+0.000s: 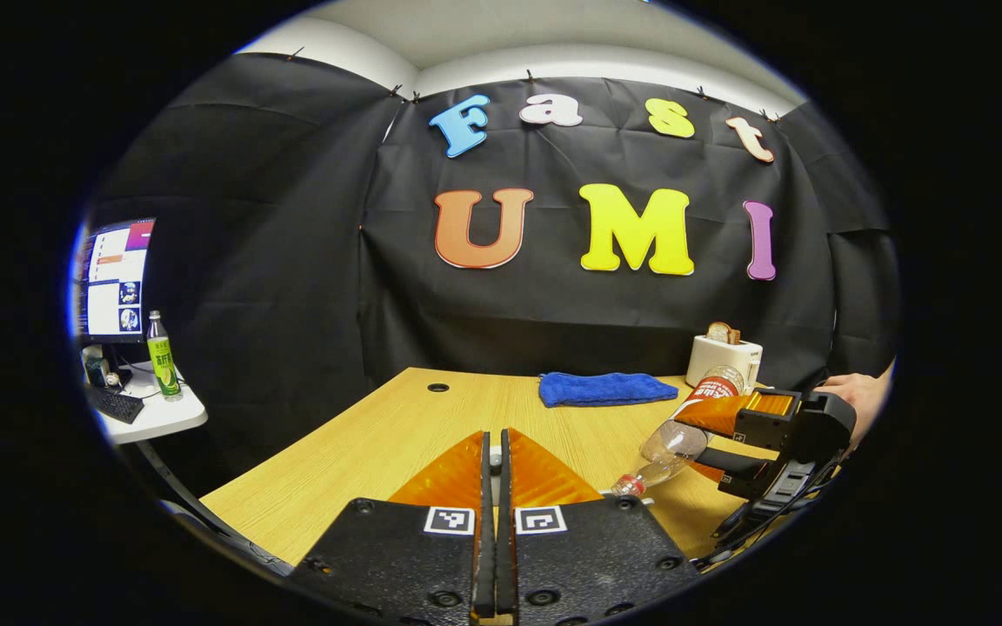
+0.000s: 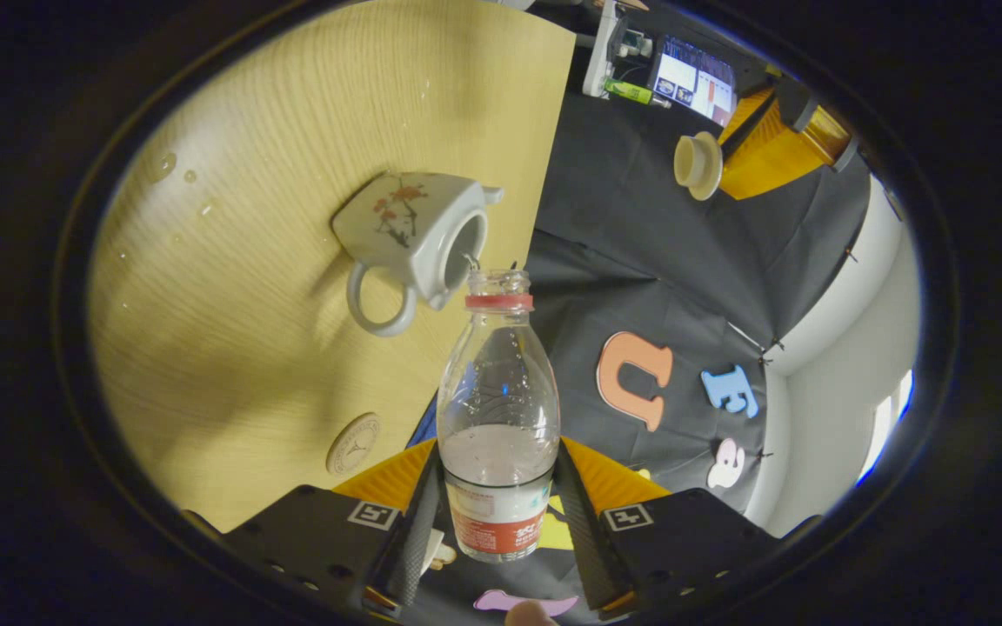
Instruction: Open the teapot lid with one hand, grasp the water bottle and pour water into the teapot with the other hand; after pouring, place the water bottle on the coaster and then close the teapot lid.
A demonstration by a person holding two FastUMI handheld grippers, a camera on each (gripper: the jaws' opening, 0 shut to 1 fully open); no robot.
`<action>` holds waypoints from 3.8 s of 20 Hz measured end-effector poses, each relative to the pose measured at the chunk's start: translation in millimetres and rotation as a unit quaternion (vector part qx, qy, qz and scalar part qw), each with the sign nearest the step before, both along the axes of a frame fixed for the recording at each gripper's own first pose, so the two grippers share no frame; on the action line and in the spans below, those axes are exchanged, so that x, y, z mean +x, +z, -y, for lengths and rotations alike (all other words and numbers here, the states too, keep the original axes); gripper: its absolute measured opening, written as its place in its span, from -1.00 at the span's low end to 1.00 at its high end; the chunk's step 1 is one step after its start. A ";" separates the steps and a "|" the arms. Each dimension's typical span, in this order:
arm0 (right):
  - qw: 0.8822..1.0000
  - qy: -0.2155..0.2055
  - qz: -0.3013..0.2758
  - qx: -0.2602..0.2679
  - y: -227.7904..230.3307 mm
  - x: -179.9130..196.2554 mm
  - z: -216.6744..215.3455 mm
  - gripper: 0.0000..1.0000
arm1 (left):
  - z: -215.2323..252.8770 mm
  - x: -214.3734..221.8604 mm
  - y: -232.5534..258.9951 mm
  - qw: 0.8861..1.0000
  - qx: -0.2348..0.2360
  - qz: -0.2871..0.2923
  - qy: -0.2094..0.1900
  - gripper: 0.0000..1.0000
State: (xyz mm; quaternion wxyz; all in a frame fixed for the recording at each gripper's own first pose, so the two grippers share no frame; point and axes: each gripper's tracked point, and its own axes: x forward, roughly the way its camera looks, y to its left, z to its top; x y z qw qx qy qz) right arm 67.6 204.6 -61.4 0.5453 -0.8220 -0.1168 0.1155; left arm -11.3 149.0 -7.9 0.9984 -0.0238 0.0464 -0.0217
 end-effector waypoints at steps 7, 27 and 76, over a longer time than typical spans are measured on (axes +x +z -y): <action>1.000 0.004 0.012 -0.018 5.9 -0.5 -1.5 0.40 | -2.2 -0.8 0.2 1.000 -0.007 -0.001 0.000 -0.94; 0.996 0.019 0.049 -0.068 22.9 -2.5 -7.0 0.40 | -8.5 -2.1 1.2 1.000 -0.013 0.000 0.001 -0.94; 0.572 -0.100 -0.270 0.768 37.9 71.0 91.6 0.42 | 30.8 -0.4 12.0 0.999 0.020 0.023 -0.013 -0.94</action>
